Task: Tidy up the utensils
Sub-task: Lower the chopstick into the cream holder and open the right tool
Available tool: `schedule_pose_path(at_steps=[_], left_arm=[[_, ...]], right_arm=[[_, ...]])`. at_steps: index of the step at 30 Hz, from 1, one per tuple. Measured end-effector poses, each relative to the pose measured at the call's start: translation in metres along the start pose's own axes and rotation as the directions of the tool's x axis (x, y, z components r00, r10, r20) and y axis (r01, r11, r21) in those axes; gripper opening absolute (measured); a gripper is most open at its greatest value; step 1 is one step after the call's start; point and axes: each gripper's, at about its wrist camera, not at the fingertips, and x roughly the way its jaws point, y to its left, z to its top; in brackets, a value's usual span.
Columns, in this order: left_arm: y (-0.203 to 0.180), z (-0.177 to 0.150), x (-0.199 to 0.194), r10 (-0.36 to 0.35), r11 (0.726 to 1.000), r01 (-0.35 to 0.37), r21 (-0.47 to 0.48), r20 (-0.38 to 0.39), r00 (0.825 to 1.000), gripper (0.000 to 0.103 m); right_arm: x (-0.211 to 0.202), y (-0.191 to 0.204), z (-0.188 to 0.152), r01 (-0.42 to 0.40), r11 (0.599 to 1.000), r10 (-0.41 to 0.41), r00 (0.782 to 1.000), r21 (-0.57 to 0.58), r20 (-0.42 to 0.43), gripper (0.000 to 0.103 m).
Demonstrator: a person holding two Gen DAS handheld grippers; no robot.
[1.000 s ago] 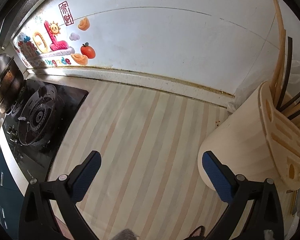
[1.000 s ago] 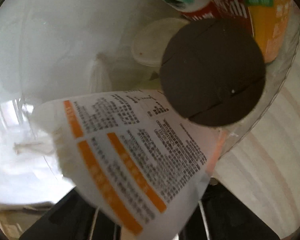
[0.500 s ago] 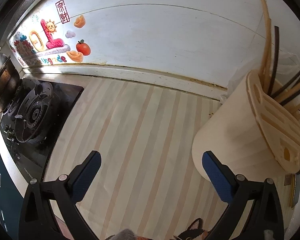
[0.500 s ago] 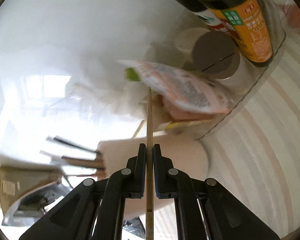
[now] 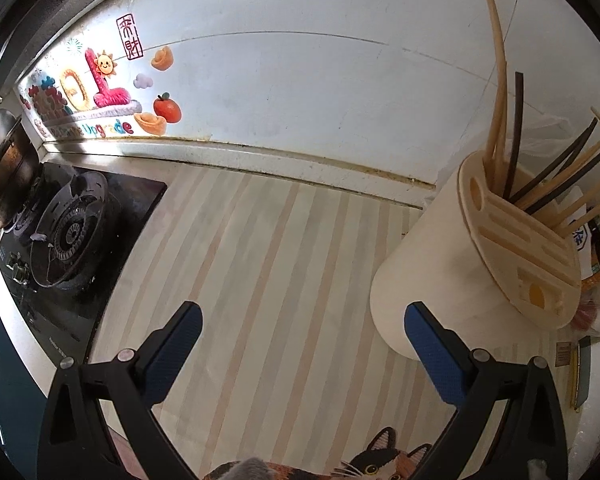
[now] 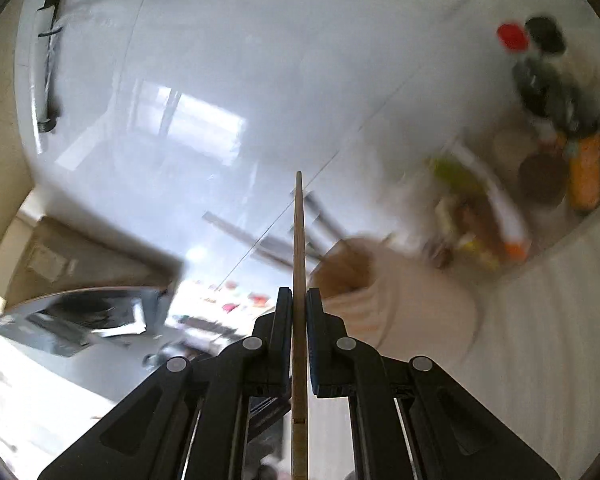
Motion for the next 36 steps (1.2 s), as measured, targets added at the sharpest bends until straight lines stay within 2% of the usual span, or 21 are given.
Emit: schedule_pose_path(at_steps=[4, 7, 11, 14, 17, 20, 23, 27, 32, 36], left_arm=[[0.007, -0.002, -0.007, -0.016, 1.000, 0.016, -0.026, 0.008, 1.000, 0.103], [0.009, -0.003, -0.012, -0.014, 0.999, 0.015, -0.035, 0.021, 1.000, 0.103], [0.007, -0.003, -0.022, 0.070, 0.997, -0.069, -0.016, 0.077, 0.995, 0.103], [0.006, 0.002, -0.029, 0.161, 0.987, -0.163, -0.002, 0.143, 0.977, 0.103], [0.009, 0.007, -0.032, 0.175, 0.984, -0.178, 0.000, 0.166, 0.970, 0.103], [0.013, 0.009, -0.031, 0.161, 0.987, -0.161, -0.014, 0.162, 0.974, 0.103], [0.015, 0.007, -0.029, 0.135, 0.991, -0.133, -0.025, 0.149, 0.980, 0.103], [0.009, 0.005, -0.027, 0.111, 0.994, -0.110, -0.014, 0.138, 0.984, 0.103], [0.003, 0.004, -0.025, 0.093, 0.996, -0.093, -0.002, 0.131, 0.987, 0.103], [-0.003, 0.005, -0.024, 0.082, 0.996, -0.084, 0.015, 0.122, 0.989, 0.103]], right_arm=[[-0.010, 0.009, -0.018, -0.055, 0.993, 0.066, 0.993, 0.105, -0.102, 0.007], [-0.005, 0.000, -0.027, -0.033, 0.983, 0.062, 0.986, 0.180, -0.157, 0.007], [0.013, -0.024, -0.036, 0.022, 0.943, 0.057, 0.973, 0.331, -0.226, 0.007], [0.022, -0.039, -0.035, 0.074, 0.899, 0.038, 0.969, 0.431, -0.245, 0.007], [0.031, -0.049, -0.034, 0.109, 0.848, 0.038, 0.964, 0.519, -0.263, 0.007], [0.038, -0.052, -0.031, 0.151, 0.818, 0.005, 0.963, 0.554, -0.271, 0.007], [0.044, -0.056, -0.029, 0.159, 0.775, 0.008, 0.965, 0.612, -0.261, 0.007], [0.055, -0.067, -0.025, 0.140, 0.691, 0.052, 0.969, 0.709, -0.242, 0.007], [0.063, -0.060, -0.004, 0.080, 0.621, 0.119, 0.974, 0.779, -0.195, 0.009], [0.072, -0.048, 0.023, 0.047, 0.638, 0.136, 0.976, 0.769, -0.172, 0.015]])
